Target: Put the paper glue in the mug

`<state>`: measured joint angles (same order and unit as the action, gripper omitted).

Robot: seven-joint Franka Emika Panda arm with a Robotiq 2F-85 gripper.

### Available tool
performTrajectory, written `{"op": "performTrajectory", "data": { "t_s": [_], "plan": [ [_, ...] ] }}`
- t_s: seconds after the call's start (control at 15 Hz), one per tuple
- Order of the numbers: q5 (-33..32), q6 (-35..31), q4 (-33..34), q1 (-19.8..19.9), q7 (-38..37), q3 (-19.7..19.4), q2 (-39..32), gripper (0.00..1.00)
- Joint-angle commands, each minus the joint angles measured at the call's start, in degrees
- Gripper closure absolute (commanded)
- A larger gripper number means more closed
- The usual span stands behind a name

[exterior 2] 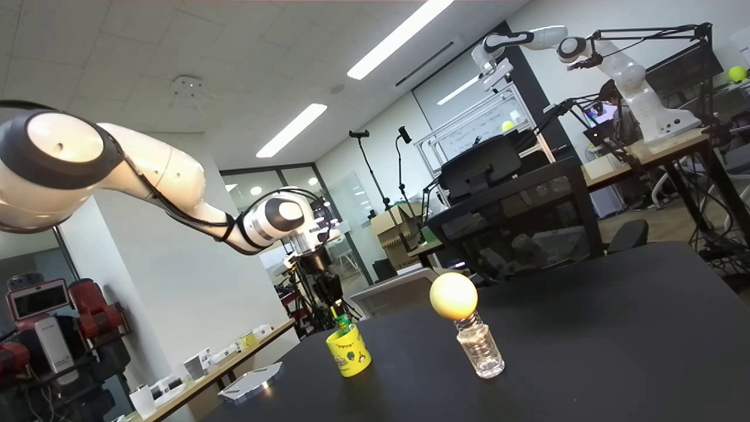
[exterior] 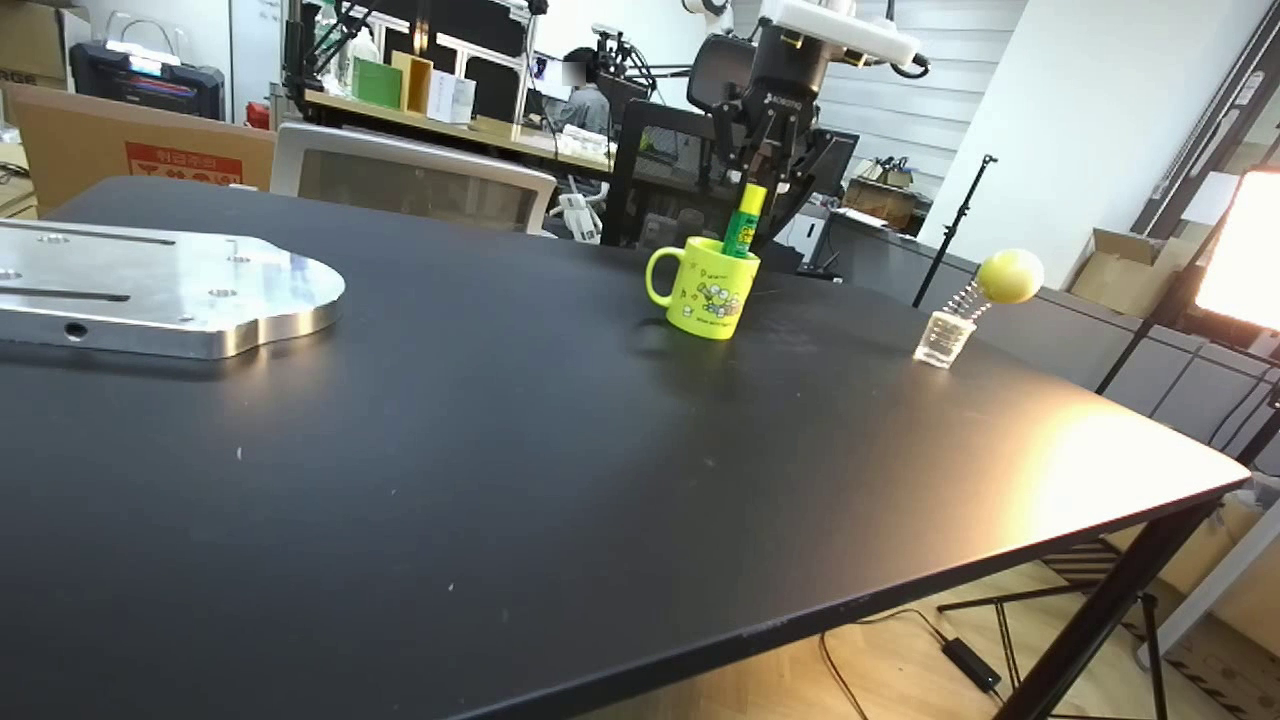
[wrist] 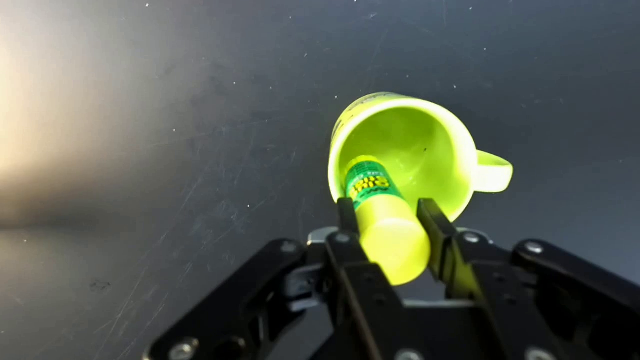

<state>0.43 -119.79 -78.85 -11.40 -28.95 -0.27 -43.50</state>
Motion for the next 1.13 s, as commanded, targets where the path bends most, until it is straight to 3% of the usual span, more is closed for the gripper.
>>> {"op": "performTrajectory", "data": {
  "t_s": [0.0,0.2,0.27,0.33,0.47,0.73,0.93,1.0,1.07],
  "plan": [
    [1.96,0.77,3.5,0.85,-0.06,-0.38,-2.48,0.91],
    [2.34,0.58,3.7,1.02,0.12,-0.42,-2.45,0.91],
    [2.51,0.35,3.43,1.04,0.01,-0.41,-2.09,0.79],
    [2.65,0.02,3.05,1.04,0.1,-0.37,-1.53,0.41],
    [2.65,-1.2,2.14,0.89,0.15,-0.41,-0.3,0.35],
    [2.65,-4.29,-0.89,0.9,0.41,-0.35,3.21,0.07],
    [2.07,-6.78,-5.11,1.03,0.9,-0.71,6.83,0.0],
    [2.02,-5.05,-0.02,0.63,0.3,-0.63,2.77,0.0],
    [1.99,-5.2,-0.54,0.65,0.4,-0.63,3.36,0.0]
  ]
}}
